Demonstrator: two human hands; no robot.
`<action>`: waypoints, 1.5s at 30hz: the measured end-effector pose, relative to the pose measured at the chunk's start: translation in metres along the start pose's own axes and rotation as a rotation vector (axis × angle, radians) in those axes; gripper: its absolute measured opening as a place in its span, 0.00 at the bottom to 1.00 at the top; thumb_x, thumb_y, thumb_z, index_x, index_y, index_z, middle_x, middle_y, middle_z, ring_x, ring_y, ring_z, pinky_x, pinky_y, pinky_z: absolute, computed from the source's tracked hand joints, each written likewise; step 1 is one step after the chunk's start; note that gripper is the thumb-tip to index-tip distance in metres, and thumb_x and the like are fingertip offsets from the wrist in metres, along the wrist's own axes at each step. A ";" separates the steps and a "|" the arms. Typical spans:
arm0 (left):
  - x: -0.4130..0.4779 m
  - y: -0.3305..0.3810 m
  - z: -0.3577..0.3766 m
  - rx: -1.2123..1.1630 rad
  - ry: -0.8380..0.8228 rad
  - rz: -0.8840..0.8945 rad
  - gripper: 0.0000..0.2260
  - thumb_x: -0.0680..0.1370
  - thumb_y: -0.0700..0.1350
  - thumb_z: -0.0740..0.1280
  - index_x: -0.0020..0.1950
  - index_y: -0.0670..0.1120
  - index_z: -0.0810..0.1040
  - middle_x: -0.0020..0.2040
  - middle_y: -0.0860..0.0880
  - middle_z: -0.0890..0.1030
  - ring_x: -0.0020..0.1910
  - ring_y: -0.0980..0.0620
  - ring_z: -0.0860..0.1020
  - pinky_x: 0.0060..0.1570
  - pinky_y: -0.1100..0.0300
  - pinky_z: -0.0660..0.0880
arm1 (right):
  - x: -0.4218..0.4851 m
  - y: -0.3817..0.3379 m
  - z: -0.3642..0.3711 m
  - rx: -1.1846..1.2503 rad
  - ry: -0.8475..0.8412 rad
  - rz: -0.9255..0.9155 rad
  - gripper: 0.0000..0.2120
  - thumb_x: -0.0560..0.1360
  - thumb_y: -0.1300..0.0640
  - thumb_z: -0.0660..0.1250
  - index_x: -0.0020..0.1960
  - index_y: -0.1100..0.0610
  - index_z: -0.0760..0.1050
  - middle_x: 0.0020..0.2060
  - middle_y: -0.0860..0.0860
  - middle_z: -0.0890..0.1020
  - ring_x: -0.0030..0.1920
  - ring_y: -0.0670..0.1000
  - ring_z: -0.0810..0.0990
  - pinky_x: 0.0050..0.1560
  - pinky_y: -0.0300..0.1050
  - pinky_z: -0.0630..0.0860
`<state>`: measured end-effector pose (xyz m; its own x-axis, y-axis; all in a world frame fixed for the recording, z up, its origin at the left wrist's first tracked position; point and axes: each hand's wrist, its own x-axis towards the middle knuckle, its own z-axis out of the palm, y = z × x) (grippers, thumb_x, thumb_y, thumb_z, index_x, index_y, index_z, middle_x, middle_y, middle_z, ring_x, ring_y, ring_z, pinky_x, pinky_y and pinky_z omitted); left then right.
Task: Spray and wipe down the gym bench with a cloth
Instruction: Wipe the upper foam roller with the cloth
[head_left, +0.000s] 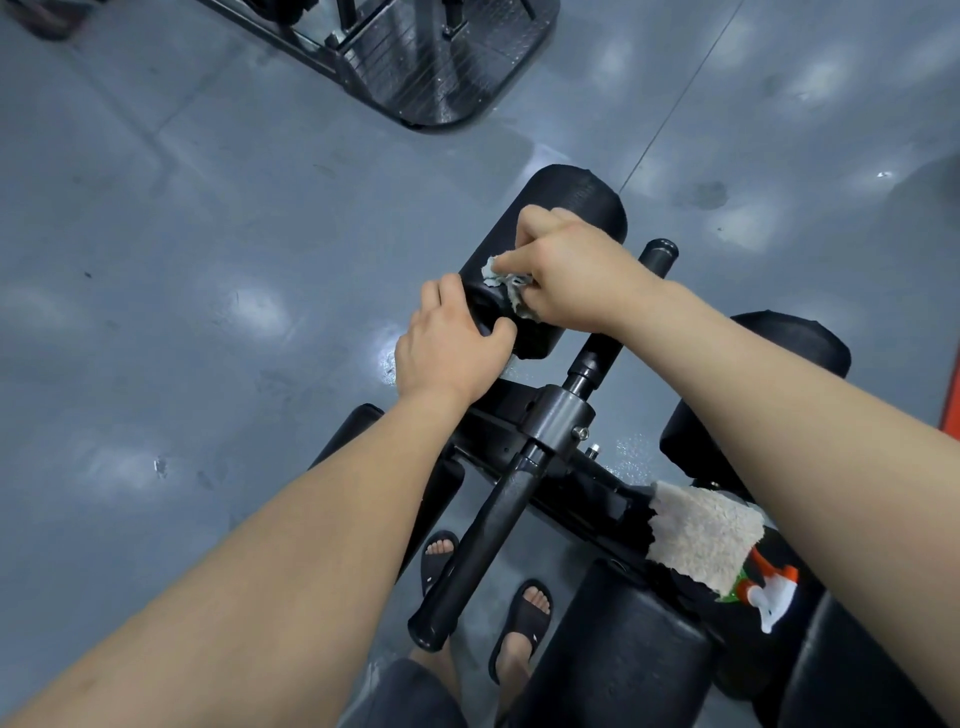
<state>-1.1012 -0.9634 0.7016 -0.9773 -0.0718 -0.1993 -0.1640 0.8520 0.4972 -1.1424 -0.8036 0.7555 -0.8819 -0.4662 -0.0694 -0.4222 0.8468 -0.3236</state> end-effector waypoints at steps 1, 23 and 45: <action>0.000 -0.001 0.000 0.001 0.005 0.005 0.19 0.74 0.58 0.63 0.60 0.50 0.67 0.58 0.51 0.70 0.55 0.44 0.74 0.47 0.52 0.67 | -0.003 0.002 -0.002 0.020 -0.035 -0.015 0.21 0.74 0.61 0.66 0.64 0.49 0.81 0.50 0.51 0.71 0.50 0.55 0.69 0.49 0.51 0.74; -0.004 0.000 0.001 0.004 0.057 0.079 0.26 0.72 0.63 0.66 0.61 0.49 0.67 0.59 0.52 0.69 0.56 0.45 0.74 0.48 0.52 0.68 | 0.004 0.008 -0.002 0.016 -0.081 0.035 0.12 0.77 0.53 0.71 0.58 0.58 0.79 0.53 0.55 0.73 0.45 0.58 0.77 0.46 0.53 0.75; -0.004 0.000 0.001 0.000 0.064 0.095 0.26 0.69 0.64 0.68 0.59 0.49 0.67 0.60 0.52 0.68 0.55 0.45 0.74 0.48 0.51 0.70 | 0.005 0.012 -0.008 0.078 -0.125 0.216 0.14 0.78 0.48 0.69 0.61 0.52 0.75 0.55 0.53 0.69 0.45 0.57 0.78 0.44 0.44 0.68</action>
<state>-1.0967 -0.9627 0.7018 -0.9950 -0.0234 -0.0971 -0.0700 0.8566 0.5111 -1.1532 -0.7937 0.7589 -0.9153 -0.3087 -0.2589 -0.2051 0.9102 -0.3599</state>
